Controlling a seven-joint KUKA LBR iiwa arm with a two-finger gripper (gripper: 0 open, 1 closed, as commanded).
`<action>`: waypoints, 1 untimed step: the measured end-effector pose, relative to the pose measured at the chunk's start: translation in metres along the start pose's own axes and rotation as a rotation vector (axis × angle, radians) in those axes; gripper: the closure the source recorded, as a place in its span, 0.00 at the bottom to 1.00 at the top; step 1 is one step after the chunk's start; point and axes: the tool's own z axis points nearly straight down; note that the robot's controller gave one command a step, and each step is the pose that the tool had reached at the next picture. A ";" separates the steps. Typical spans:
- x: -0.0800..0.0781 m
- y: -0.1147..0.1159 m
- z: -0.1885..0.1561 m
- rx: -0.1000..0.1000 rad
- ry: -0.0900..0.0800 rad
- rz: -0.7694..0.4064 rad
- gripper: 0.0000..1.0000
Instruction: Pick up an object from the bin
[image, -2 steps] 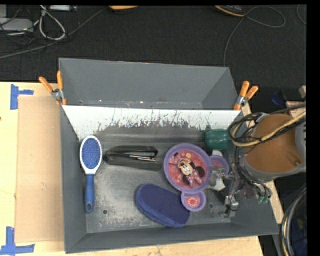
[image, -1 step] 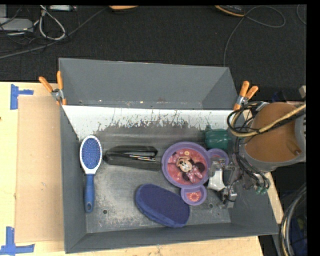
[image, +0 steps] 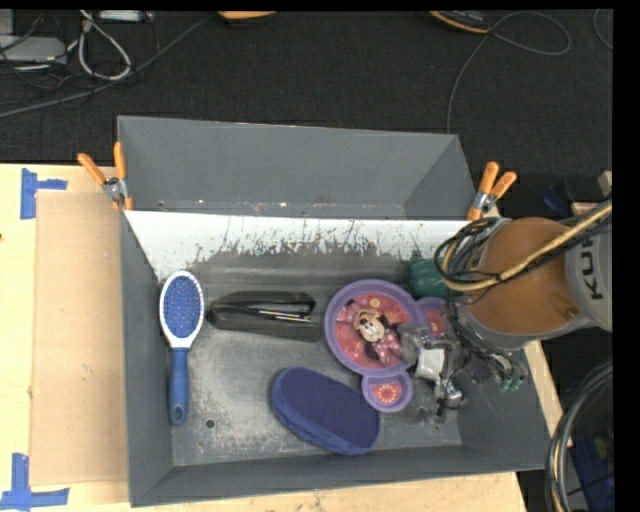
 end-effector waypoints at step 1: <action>-0.049 -0.006 0.019 0.001 -0.002 0.061 0.00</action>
Offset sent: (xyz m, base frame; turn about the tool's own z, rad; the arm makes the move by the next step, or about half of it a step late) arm 0.0202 0.0160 -0.0238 0.4027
